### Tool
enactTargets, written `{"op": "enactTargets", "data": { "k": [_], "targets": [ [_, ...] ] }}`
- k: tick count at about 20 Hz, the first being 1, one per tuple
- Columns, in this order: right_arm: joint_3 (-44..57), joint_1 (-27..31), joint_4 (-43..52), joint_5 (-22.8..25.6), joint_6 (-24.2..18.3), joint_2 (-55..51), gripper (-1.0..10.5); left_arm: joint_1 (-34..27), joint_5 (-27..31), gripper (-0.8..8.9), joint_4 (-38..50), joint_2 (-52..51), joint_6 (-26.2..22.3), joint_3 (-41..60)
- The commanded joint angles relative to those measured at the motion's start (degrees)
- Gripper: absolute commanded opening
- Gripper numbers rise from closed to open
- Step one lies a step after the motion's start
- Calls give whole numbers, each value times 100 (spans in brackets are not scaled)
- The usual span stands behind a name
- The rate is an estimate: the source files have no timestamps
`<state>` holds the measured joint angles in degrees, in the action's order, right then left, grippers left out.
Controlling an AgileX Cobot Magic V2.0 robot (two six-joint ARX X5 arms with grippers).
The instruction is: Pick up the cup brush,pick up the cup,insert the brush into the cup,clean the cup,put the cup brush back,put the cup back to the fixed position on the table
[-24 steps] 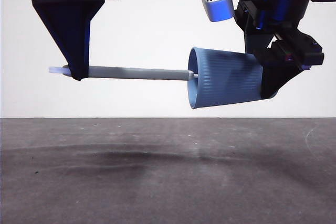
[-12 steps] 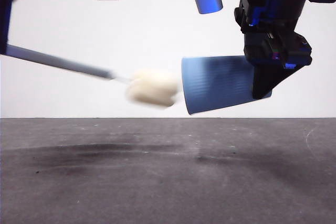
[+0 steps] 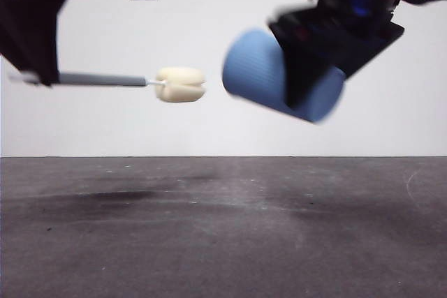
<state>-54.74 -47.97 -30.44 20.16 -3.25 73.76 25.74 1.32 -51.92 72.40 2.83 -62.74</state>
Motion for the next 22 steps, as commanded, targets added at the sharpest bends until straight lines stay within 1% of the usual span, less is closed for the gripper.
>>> {"op": "enactTargets", "data": {
  "k": [1, 3, 6, 7, 8, 9, 11, 14, 16, 20, 22],
  "targets": [
    [-9, -7, 422, -111, 1008, -195, -17, 98, 114, -9, 704, 70, 1228, 409],
    [-9, -7, 691, -302, 1281, -234, -17, 188, 164, -9, 1266, 153, 1648, 728],
    [-9, 0, 981, -367, 1314, -234, -17, 396, 210, -9, 1851, 485, 2020, 986],
    [-9, 0, 1080, -372, 1331, -234, -17, 492, 398, -9, 1919, 686, 2103, 992],
    [-9, -2, 1161, -372, 1338, -234, -17, 564, 612, -9, 1978, 857, 2159, 992],
    [-9, -2, 1207, -372, 1338, -236, -17, 623, 684, -9, 2114, 1067, 2236, 992],
    [-9, 0, 1196, -369, 1338, -254, -17, 656, 772, -9, 2341, 1408, 2277, 992],
    [-9, -2, 1196, -369, 1375, -297, -17, 654, 894, -9, 2413, 1899, 2424, 992],
    [-9, -2, 1196, -372, 1403, -306, -17, 654, 909, -9, 2463, 2138, 2428, 992],
    [-9, -2, 1196, -369, 1403, -306, -17, 658, 916, -9, 2518, 2347, 2675, 992],
    [-9, -2, 1198, -369, 1401, -306, -17, 660, 909, -9, 2529, 2376, 2706, 992]
  ]
}}
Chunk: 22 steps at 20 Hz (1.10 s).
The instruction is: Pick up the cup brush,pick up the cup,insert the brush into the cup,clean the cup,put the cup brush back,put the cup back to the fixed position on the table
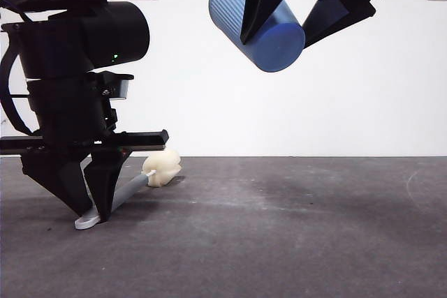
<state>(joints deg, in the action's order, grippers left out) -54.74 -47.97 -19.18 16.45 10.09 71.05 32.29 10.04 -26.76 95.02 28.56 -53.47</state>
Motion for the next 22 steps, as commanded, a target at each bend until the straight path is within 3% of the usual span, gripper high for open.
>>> {"op": "enactTargets", "data": {
  "k": [1, 3, 5, 6, 9, 12, 15, 18, 22],
  "targets": [
    [-9, -2, 72, 2, 68, -35, -17, 37, 35, -2, 22, 114, 149, 66],
    [-7, 0, 72, 2, 61, -35, -17, 76, -22, 61, 13, 114, 146, 66],
    [13, 22, 118, 2, 42, -22, -17, 76, -149, 338, -35, 114, 142, 66],
    [59, 39, 249, 4, 37, -22, -17, 74, -151, 418, -72, 114, 136, 66],
    [549, 140, 1259, -2, -42, -22, -17, 72, -144, 417, -247, 103, -90, 66],
    [1694, 356, 3097, -2, -223, -20, -17, 72, -144, 417, -278, -70, -181, 66],
    [2603, 603, 4426, -234, -699, 153, -17, 72, -155, 417, -286, -420, -203, 63],
    [2855, 855, 5543, -706, -1021, 1108, -17, 120, -157, 417, -356, -837, -332, 63],
    [2855, 1176, 7241, -909, -981, 2476, -17, 153, -120, 417, -527, -1532, -457, 63]
  ]
}}
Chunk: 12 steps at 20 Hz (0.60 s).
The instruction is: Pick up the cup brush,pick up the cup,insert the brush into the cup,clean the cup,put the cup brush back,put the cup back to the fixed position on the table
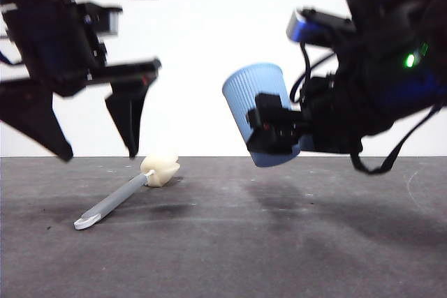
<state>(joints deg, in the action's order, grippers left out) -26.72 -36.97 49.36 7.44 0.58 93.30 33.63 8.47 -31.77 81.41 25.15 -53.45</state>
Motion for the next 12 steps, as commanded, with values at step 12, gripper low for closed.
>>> {"op": "enactTargets", "data": {
  "k": [12],
  "targets": [
    [-289, 881, 1703, -780, -92, 1770, -17, 98, 46, 416, -96, -1296, -153, 61]
  ]
}}
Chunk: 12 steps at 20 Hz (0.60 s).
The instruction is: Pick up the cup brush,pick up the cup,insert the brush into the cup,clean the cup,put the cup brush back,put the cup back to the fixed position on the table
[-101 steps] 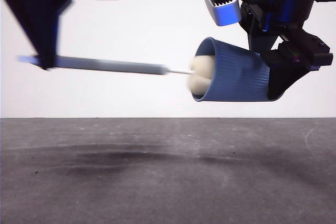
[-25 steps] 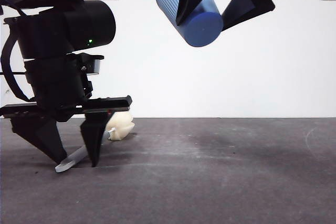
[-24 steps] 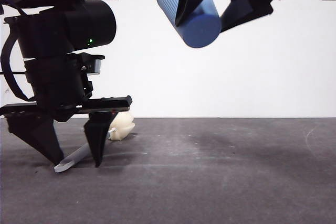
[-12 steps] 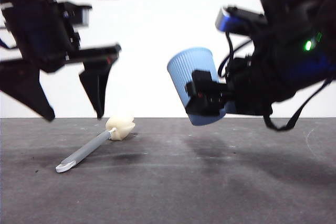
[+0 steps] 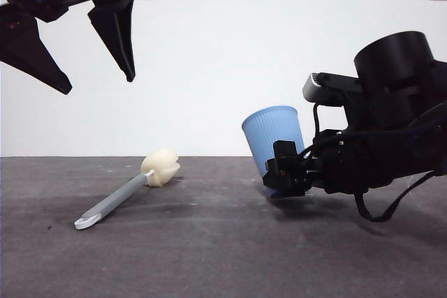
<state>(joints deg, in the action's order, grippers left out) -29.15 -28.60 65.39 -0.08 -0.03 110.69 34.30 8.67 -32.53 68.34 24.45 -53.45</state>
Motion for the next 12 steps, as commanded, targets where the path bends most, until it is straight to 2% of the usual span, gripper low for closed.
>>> {"op": "enactTargets", "data": {
  "k": [1, 5, 9, 12],
  "targets": [
    [-46, 72, 87, -122, 20, 31, -17, 42, 28, 416, -13, 11, -127, 61],
    [-46, 192, -603, -181, 22, 31, -17, 61, 28, 417, -9, 11, -164, 61],
    [-44, 203, -1158, -450, 72, 31, -15, 61, 28, 416, -11, 11, -188, 61],
    [-37, 140, -1491, -450, 203, 31, 127, 61, 28, 416, -9, 11, -203, 61]
  ]
}}
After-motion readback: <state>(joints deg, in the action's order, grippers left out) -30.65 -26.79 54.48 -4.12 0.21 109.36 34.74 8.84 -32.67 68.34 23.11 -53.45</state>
